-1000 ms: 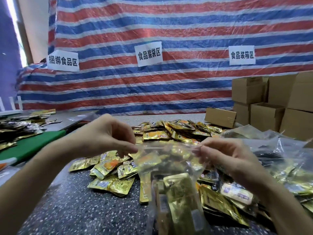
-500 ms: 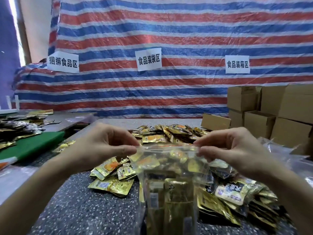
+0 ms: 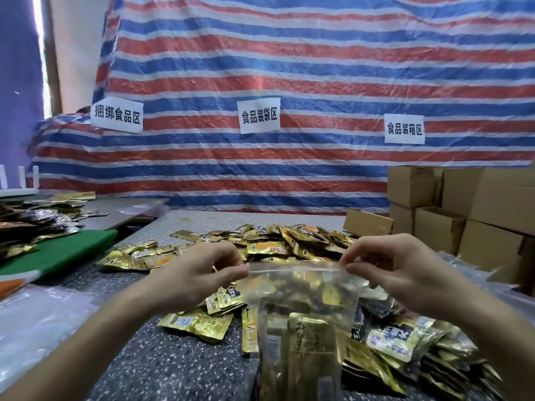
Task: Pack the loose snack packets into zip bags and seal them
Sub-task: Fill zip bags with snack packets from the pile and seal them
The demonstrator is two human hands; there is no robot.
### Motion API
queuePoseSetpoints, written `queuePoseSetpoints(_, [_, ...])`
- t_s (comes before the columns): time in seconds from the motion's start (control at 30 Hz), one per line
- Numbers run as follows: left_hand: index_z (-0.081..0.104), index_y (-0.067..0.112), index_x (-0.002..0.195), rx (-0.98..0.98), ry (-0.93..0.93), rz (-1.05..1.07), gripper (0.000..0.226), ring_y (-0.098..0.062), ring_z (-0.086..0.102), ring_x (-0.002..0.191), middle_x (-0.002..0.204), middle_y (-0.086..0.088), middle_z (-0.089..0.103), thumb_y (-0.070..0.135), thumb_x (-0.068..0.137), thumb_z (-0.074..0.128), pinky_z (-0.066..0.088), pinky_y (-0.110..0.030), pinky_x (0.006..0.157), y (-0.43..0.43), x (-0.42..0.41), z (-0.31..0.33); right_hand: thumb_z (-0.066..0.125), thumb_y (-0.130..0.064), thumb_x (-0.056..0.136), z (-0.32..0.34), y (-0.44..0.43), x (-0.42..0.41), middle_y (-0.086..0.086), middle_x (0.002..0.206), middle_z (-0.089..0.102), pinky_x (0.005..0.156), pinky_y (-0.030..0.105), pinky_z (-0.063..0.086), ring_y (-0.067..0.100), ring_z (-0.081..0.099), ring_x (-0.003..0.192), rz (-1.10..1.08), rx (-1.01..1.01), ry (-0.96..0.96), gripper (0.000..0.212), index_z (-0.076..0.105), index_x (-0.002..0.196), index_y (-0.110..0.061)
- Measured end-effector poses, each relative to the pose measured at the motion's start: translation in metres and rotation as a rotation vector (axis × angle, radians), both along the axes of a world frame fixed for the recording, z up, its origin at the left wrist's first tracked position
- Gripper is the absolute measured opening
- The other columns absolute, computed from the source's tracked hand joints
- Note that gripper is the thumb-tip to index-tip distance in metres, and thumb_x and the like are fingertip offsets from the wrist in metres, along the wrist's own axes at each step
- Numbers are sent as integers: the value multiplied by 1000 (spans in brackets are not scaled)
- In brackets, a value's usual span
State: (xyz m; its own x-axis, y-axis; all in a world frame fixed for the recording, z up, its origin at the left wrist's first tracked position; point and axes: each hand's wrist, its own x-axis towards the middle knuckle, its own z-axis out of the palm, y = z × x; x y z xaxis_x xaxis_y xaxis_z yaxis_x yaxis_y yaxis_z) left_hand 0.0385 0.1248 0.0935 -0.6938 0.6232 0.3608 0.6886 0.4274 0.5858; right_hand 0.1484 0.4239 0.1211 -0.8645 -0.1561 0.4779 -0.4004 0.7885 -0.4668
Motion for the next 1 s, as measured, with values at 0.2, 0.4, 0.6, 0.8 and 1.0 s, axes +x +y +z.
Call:
queuePoseSetpoints(0.2, [65,20,80,121,20,-15,23,-12,55,66,69,8,64,42,83,61,47,-41,64,3,3,12,68,-37,80,5,10,1,-8,80,70,59,26,53,12,62,65,39,-20,-56,18,73,92,-26])
queuePoseSetpoints(0.4, [68,17,81,121,-3,-43,23,-18,58,68,73,0,66,40,81,66,48,-47,66,1,7,16,73,-27,76,4,13,6,0,87,73,62,23,56,11,67,67,115,-158,-6,28,71,103,-20])
queuePoseSetpoints(0.6, [68,20,86,45,-11,-67,9,-13,63,77,82,3,68,28,89,69,53,-36,72,7,6,17,69,-36,76,-3,10,12,-4,88,74,66,25,56,13,68,75,107,-157,-12,26,74,99,-28])
queuePoseSetpoints(0.8, [70,19,86,-19,-61,-114,7,-9,60,70,78,4,68,25,90,70,48,-27,64,10,6,11,61,-27,94,-4,9,12,-24,104,67,81,27,53,1,62,98,14,53,-31,22,67,107,-43])
queuePoseSetpoints(1.0, [71,14,79,217,22,-31,22,-8,56,59,70,2,68,36,76,70,45,-23,54,13,10,0,54,-31,99,2,3,13,-17,105,62,84,24,49,-2,55,97,-104,229,-62,15,64,100,-41])
